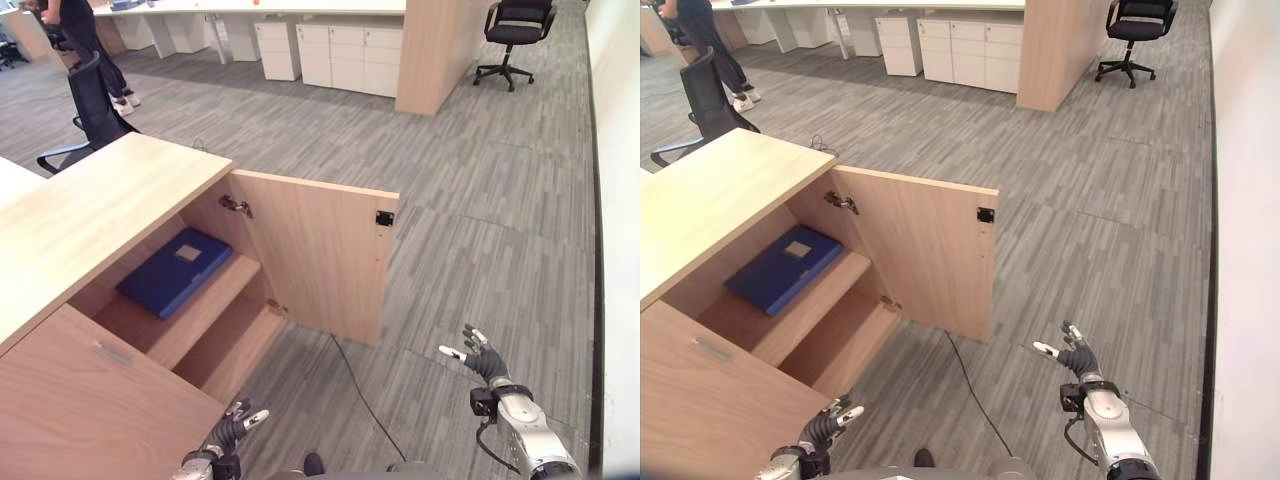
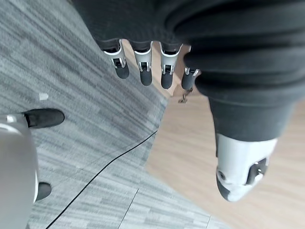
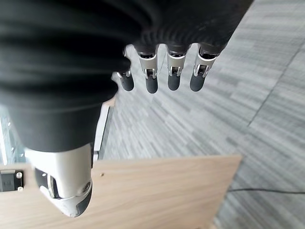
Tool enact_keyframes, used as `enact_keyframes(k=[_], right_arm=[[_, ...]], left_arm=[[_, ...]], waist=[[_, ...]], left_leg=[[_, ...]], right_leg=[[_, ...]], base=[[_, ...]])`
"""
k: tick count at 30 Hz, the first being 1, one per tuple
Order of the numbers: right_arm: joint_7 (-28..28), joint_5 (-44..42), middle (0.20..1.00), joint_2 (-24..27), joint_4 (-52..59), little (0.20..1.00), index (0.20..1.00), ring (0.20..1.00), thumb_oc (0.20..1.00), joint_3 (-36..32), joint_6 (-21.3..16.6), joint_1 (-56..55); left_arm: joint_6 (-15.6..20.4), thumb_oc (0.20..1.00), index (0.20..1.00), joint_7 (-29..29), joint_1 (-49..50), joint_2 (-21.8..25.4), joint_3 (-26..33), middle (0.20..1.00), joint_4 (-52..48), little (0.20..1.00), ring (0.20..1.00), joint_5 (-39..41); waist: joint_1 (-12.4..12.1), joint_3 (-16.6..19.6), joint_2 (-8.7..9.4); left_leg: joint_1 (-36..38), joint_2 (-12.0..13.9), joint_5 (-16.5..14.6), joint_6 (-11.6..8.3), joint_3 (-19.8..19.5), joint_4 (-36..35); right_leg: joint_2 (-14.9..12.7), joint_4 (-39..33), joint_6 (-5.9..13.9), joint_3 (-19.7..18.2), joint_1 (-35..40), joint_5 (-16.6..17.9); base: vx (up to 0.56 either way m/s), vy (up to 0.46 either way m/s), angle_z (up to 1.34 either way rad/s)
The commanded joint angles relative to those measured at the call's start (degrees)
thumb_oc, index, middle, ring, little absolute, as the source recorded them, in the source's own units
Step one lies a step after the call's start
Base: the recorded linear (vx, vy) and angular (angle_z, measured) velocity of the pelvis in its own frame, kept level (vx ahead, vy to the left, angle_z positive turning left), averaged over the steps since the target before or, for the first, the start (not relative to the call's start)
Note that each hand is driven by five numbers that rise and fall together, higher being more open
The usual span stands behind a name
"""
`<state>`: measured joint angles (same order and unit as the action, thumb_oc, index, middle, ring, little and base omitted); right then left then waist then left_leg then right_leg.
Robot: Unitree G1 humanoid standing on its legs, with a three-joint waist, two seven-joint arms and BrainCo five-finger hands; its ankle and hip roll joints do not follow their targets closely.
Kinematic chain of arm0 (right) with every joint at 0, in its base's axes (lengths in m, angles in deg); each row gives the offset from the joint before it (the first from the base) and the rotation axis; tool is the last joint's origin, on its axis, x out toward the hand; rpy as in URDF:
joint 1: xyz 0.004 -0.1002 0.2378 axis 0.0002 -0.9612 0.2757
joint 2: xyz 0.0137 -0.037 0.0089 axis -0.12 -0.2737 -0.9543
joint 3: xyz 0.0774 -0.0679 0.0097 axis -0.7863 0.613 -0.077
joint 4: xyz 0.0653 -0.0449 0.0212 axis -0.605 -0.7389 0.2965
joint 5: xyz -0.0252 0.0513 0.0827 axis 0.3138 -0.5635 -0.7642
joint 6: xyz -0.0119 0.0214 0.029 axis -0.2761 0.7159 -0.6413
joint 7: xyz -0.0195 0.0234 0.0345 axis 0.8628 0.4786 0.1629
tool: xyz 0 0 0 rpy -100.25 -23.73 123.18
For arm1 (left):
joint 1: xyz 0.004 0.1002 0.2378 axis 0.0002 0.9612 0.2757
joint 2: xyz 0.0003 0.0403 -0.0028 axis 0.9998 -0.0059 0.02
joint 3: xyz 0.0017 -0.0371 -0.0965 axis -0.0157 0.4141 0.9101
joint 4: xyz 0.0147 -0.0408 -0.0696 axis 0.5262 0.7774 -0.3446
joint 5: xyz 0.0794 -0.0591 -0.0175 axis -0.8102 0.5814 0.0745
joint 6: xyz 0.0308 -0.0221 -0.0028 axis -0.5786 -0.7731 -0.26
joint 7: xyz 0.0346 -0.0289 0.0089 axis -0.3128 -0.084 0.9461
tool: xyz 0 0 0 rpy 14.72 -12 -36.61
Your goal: Put the empty folder in the office cabinet
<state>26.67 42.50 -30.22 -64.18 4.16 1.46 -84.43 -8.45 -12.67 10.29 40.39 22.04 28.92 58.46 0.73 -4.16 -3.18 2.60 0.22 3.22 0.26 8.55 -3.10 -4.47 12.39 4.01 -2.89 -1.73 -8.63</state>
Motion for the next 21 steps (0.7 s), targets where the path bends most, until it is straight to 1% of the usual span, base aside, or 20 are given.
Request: enact_keyframes(k=[1, 3, 5, 6, 7, 8, 9, 10, 11, 13, 14, 15, 16, 17, 18, 19, 21], right_arm=[[0.22, 0.99, 1.0, 0.27, 0.46, 1.0, 1.0, 1.0, 1.0, -0.12, -1.8, 4.84], [0.26, 1.1, 1.0, -0.3, 0.7, 1.0, 1.0, 1.0, 1.0, -0.14, -1.68, 4.85], [0.02, 1.38, 1.0, -0.95, 0.8, 1.0, 1.0, 1.0, 1.0, 0.02, -1.55, 4.91], [-0.06, 1.6, 1.0, -1.42, 1.0, 1.0, 1.0, 1.0, 1.0, 0.11, -1.34, 5.19], [-0.05, 1.61, 1.0, -1.42, 1.0, 1.0, 1.0, 1.0, 1.0, 0.12, -1.33, 5.23], [-0.11, 1.65, 1.0, -1.48, 0.97, 1.0, 1.0, 1.0, 1.0, 0.15, -1.28, 5.59], [-0.21, 1.66, 1.0, -1.7, 0.9, 1.0, 1.0, 1.0, 1.0, 0.1, -1.26, 5.8], [-0.08, 1.73, 1.0, -1.89, 0.85, 1.0, 1.0, 1.0, 1.0, -0.06, -1.25, 5.72], [0.09, 1.94, 1.0, -1.92, 0.78, 1.0, 1.0, 1.0, 1.0, -0.52, -1.2, 5.49], [0.63, 2.02, 1.0, -1.31, 0.69, 1.0, 1.0, 1.0, 1.0, -1.46, -1.28, 5.5], [1.94, 1.5, 1.0, 0.13, -0.27, 1.0, 1.0, 1.0, 1.0, -3.02, -1.5, 6.43], [1.93, 1.47, 1.0, 0.19, -0.39, 1.0, 1.0, 1.0, 1.0, -3.06, -1.56, 6.49], [2.53, 1.22, 1.0, 1.06, -1.44, 1.0, 1.0, 1.0, 1.0, -3.67, -1.49, 7.19], [2.52, 1.18, 1.0, 1.13, -1.57, 1.0, 1.0, 1.0, 1.0, -3.67, -1.55, 7.28], [3.49, 0.75, 1.0, 3.34, -4.42, 1.0, 1.0, 1.0, 1.0, -4.93, -1.36, 8.88], [3.7, 0.7, 1.0, 4.94, -5.81, 1.0, 1.0, 1.0, 1.0, -5.25, -1.25, 9.87], [3.77, 0.64, 1.0, 8.09, -8.74, 1.0, 1.0, 1.0, 1.0, -6.32, -1.09, 11.53]], left_arm=[[2.66, 1.0, 1.0, 0.53, -2.68, 1.35, 1.14, 1.0, -1.8, 1.0, 1.0, -2.24], [2.66, 1.0, 1.0, 0.54, -2.66, 1.6, 1.56, 1.0, -1.71, 1.0, 1.0, -2.38], [2.44, 1.0, 1.0, 0.35, -3.12, 1.97, 1.87, 1.0, -1.65, 1.0, 1.0, -2.13], [2.49, 1.0, 1.0, 0.62, -3.52, 2.26, 2.46, 1.0, -1.38, 1.0, 1.0, -2.2], [2.49, 1.0, 1.0, 0.62, -3.55, 2.25, 2.49, 1.0, -1.37, 1.0, 1.0, -2.2], [2.6, 1.0, 1.0, 0.8, -3.8, 2.51, 2.49, 1.0, -1.41, 1.0, 1.0, -2.26], [2.49, 1.0, 1.0, 0.63, -3.92, 2.5, 2.38, 1.0, -1.35, 1.0, 1.0, -2.2], [2.51, 1.0, 1.0, 0.63, -3.81, 2.44, 2.39, 1.0, -1.25, 1.0, 1.0, -2.4], [2.58, 1.0, 1.0, 0.49, -3.62, 2.33, 2.47, 1.0, -1.42, 1.0, 1.0, -2.62], [2.72, 1.0, 1.0, 0.37, -3.73, 2.33, 2.32, 1.0, -1.57, 1.0, 1.0, -2.65], [2.69, 1.0, 1.0, 0.12, -4.25, 2.29, 1.61, 1.0, -1.89, 1.0, 1.0, -2.21], [2.69, 1.0, 1.0, 0.12, -4.3, 2.26, 1.54, 1.0, -1.87, 1.0, 1.0, -2.19], [2.58, 1.0, 1.0, -0.07, -4.6, 2.43, 1.23, 1.0, -1.97, 1.0, 1.0, -2.0], [2.57, 1.0, 1.0, -0.07, -4.65, 2.39, 1.21, 1.0, -1.96, 1.0, 1.0, -1.98], [2.59, 1.0, 1.0, -0.34, -4.89, 2.75, 0.79, 1.0, -2.11, 1.0, 1.0, -1.69], [2.69, 1.0, 1.0, -0.65, -4.72, 3.05, 0.4, 1.0, -2.26, 1.0, 1.0, -1.59], [3.09, 1.0, 1.0, -1.38, -4.21, 3.75, -0.37, 1.0, -2.38, 1.0, 1.0, -2.29]], waist=[[-1.37, -0.56, 1.85], [-1.62, -0.45, 1.96], [-1.63, -0.97, 1.9], [-1.33, -1.93, 1.66], [-1.39, -1.91, 1.69], [-1.15, -2.82, 1.49], [-0.97, -3.28, 1.1], [-0.85, -3.39, 0.91], [-0.75, -3.2, 0.84], [-0.77, -2.91, 0.88], [-0.36, -2.72, 1.31], [-0.19, -2.74, 1.2], [0.12, -2.75, 1.28], [0.18, -2.8, 1.18], [0.81, -3.2, 1.19], [0.88, -3.39, 1.35], [0.59, -2.84, 2.09]], left_leg=[[0.68, 2.27, -3.68, -3.83, -0.07, 1.62], [1.24, 2.05, -4.12, -3.27, 0.29, 1.28], [1.49, 2.23, -4.61, -2.65, 0.33, 1.4], [2.08, 2.61, -4.83, -2.06, 0.54, 1.02], [2.02, 2.59, -4.81, -2.05, 0.62, 1.0], [2.34, 2.72, -4.8, -1.72, 0.71, 0.99], [2.49, 2.84, -4.77, -1.56, 0.56, 0.81], [2.86, 2.95, -4.9, -1.45, 0.33, 0.6], [3.44, 2.7, -5.1, -1.48, -0.01, 0.18], [4.03, 2.07, -5.52, -1.79, -0.96, -0.58], [4.2, 1.01, -6.07, -2.15, -2.84, -1.04], [4.27, 1.03, -6.27, -2.1, -3.07, -0.96], [4.55, 0.63, -6.47, -2.26, -3.88, -1.12], [4.6, 0.67, -6.6, -2.23, -3.97, -1.09], [5.4, 0.61, -7.07, -2.5, -5.45, -1.24], [5.89, 0.69, -7.36, -2.65, -5.98, -1.25], [6.63, -0.13, -8.28, -2.67, -6.5, -1.26]], right_leg=[[-0.5, -8.58, 3.23, 1.11, 8.85, 0.43], [-0.89, -7.13, 3.88, 1.43, 8.11, 0.4], [-0.7, -2.35, 5.13, 1.63, 5.79, 0.59], [-0.31, 3.93, 7.3, 1.77, 1.83, 2.38], [-0.32, 4.2, 7.31, 1.68, 1.6, 2.28], [-0.31, 7.39, 9.09, 1.92, -0.42, 4.47], [-0.05, 10.04, 10.43, 1.66, -1.85, 5.21], [0.03, 11.27, 10.74, 1.46, -2.58, 5.1], [-0.45, 10.52, 10.49, 0.99, -2.66, 4.61], [-1.94, 5.86, 8.98, 0.67, -1.87, 3.46], [-3.55, -2.62, 7.73, -0.96, -3.31, 5.16], [-3.61, -3.11, 7.78, -0.68, -2.87, 5.2], [-3.91, -5.42, 7.85, -2.02, -4.3, 6.47], [-3.9, -5.59, 7.88, -1.9, -4.1, 6.46], [-4.0, -7.62, 8.76, -4.43, -6.65, 8.35], [-4.39, -7.86, 9.12, -4.78, -7.11, 9.16], [-6.18, -10.18, 8.97, -4.17, -4.79, 10.09]], base=[[0.03, 0.111, -0.08], [0.03, 0.108, -0.05], [0.0, 0.103, -0.01], [-0.02, 0.078, 0.02], [-0.06, 0.067, 0.02], [-0.05, 0.055, 0.02], [-0.03, 0.068, -0.02], [0.05, 0.065, -0.02], [0.11, 0.03, -0.01], [0.15, -0.017, 0.06], [0.14, -0.045, 0.0], [0.15, -0.068, 0.03], [0.07, -0.017, 0.24], [0.16, -0.08, 0.49], [0.16, -0.099, 0.57], [0.18, -0.105, 0.49], [0.11, -0.065, 0.68]])
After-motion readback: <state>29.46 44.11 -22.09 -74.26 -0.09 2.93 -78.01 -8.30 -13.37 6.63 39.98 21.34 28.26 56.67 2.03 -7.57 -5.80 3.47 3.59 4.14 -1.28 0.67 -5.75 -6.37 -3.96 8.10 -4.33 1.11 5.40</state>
